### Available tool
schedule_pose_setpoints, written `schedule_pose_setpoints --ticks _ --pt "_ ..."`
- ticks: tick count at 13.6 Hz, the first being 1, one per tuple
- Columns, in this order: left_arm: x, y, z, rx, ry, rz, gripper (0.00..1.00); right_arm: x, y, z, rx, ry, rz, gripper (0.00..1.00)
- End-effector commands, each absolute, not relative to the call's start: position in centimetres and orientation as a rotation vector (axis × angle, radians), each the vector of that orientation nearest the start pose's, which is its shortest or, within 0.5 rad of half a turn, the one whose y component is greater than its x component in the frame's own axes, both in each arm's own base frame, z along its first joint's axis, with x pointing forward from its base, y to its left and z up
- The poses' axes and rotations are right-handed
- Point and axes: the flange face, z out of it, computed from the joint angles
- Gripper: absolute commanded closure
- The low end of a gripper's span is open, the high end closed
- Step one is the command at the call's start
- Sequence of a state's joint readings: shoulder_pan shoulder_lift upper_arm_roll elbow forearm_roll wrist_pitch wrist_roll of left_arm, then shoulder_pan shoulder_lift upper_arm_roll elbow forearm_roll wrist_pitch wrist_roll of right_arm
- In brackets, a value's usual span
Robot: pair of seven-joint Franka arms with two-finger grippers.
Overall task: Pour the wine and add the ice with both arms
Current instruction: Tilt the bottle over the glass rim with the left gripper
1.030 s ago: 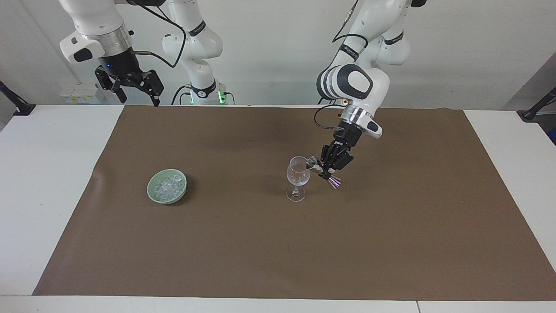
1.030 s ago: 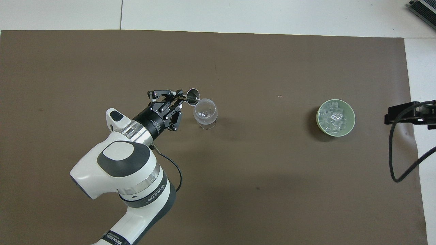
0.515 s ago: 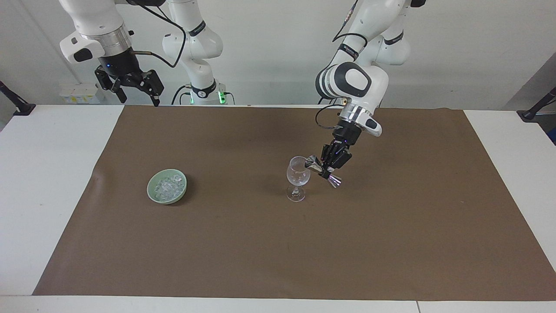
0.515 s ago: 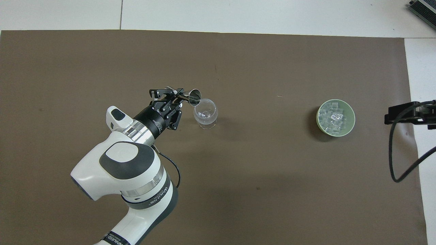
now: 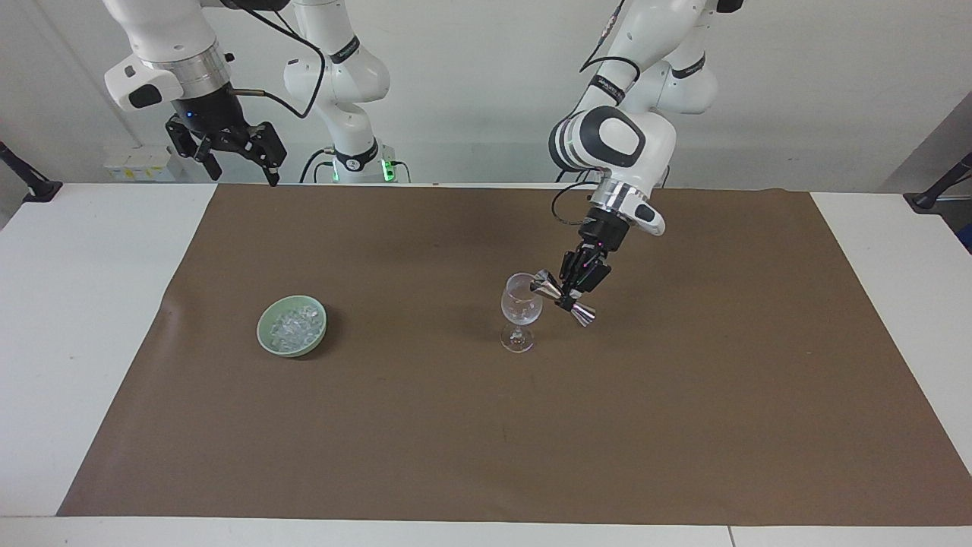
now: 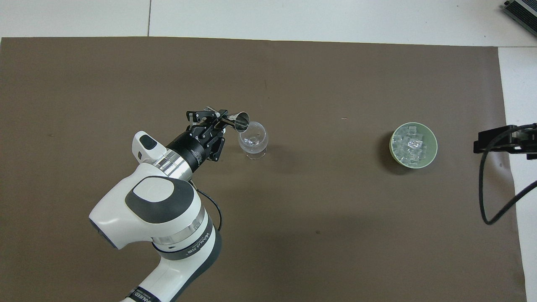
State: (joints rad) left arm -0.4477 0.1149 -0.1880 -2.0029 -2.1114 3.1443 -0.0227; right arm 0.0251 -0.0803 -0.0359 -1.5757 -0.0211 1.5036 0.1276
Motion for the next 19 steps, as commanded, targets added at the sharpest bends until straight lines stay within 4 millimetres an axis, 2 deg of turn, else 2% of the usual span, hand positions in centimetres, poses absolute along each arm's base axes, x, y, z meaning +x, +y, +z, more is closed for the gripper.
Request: schedule_pose_setpoints --ticks 1,19 --pt "49.06 -27.26 41.93 1.582 1.439 0.254 1.00 51.71 -0.79 66.07 -3.149 0.208 -0.004 0.00" --pt "48.21 -28.09 42.51 1.702 1.371 0.381 1.00 51.71 -0.79 66.07 -3.149 0.208 -0.004 0.00"
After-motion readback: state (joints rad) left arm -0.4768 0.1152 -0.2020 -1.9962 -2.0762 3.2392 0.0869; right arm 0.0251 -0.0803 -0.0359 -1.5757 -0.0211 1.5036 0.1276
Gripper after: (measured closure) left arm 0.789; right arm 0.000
